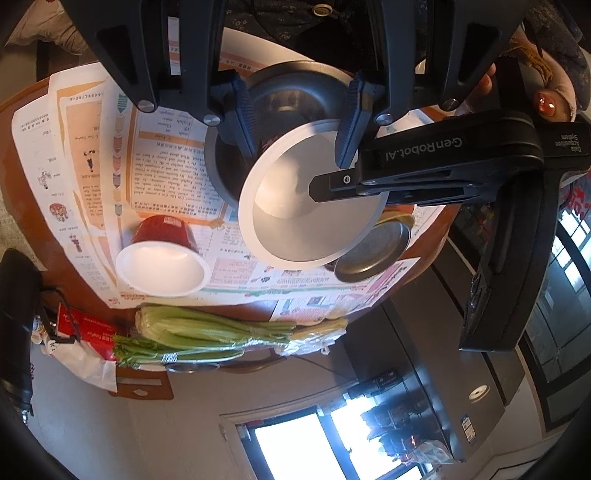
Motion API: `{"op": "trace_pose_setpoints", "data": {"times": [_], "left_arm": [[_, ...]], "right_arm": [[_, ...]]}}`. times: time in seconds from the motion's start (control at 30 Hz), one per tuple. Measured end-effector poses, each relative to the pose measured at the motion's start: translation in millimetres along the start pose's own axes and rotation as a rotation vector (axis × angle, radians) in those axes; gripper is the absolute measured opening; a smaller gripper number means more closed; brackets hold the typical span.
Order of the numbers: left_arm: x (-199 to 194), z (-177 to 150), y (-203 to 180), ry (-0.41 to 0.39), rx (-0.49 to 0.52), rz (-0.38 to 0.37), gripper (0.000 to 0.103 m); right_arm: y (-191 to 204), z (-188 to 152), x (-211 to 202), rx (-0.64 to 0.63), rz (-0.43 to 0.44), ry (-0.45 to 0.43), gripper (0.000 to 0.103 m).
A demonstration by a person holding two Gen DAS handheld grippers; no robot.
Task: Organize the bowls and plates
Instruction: 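Lower the red paper bowl into the steel bowl with the left tool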
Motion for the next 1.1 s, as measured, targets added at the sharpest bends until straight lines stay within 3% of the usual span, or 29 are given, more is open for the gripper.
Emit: {"op": "trace_pose_setpoints", "data": {"times": [0.47,1.1], "left_arm": [[21,-10,1,0.053,-0.001,0.025,0.035],[28,-12,1,0.062,-0.007,0.032,0.035]], "right_arm": [[-11,-12,15,0.004,-0.007,0.071,0.042],[-17,-15,21,0.014,-0.007,0.087,0.042]]}}
Point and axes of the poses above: each gripper's, at about its wrist camera, not at the fingertips, and x roughly the way its jaws point, y to its left, z to its top, the point moved 8 cm from there along x, roughly the way its jaws point, and after that the axes turned 9 degrees about z, right-handed, at the moved point
